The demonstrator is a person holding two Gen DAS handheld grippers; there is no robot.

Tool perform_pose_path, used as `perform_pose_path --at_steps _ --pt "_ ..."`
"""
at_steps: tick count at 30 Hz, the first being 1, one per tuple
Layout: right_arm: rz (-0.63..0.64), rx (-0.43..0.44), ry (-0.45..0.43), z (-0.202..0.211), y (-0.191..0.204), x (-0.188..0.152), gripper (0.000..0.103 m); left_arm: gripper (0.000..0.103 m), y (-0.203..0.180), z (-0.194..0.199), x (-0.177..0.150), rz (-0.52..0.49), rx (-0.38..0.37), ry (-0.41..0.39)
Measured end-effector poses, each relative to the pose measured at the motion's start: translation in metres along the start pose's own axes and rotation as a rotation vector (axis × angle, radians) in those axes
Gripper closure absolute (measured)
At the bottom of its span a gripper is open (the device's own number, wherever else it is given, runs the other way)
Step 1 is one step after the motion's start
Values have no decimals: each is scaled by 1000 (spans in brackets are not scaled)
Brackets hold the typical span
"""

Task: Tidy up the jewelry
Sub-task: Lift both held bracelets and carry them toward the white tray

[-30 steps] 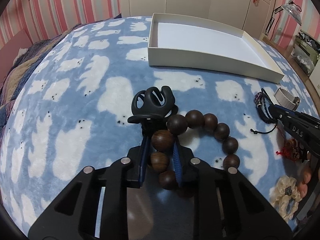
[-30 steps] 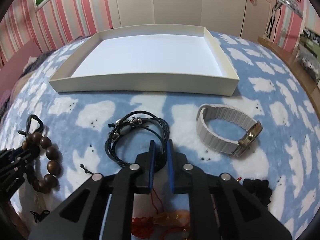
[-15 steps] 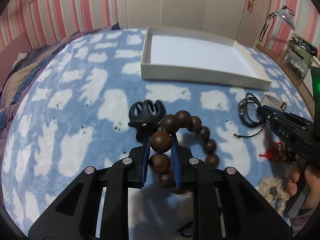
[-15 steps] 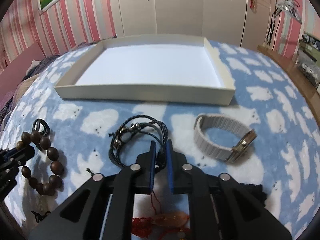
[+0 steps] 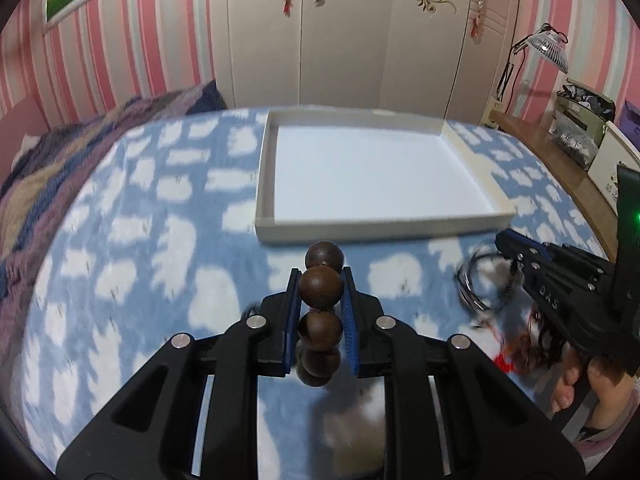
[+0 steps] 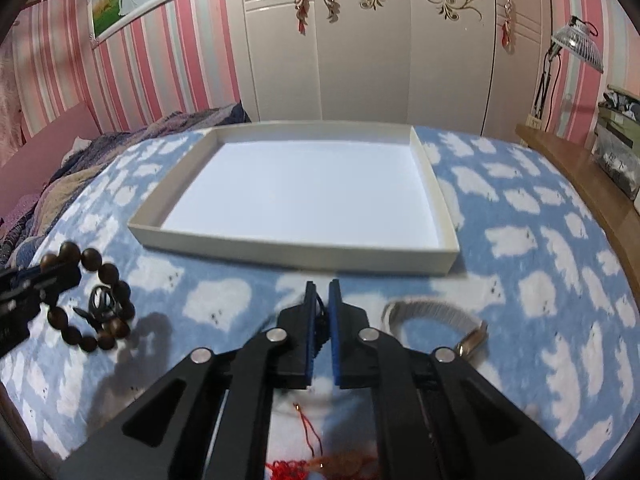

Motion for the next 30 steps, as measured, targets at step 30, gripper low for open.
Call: perform_pose_path --at_steps 30 --pt "-8 37 197 -51 -10 -19 99 85 -8 -4 71 0 -95 -42"
Point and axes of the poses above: each gripper's, at about its wrist camera, not at the fingertips, and z roughly against the way its jaws point, y to its left, x to its top, the point moved 6 cm from there along -z, roughly the way its jaws point, and after that the axes turned 1 degree about z, right-handed, at the moved point
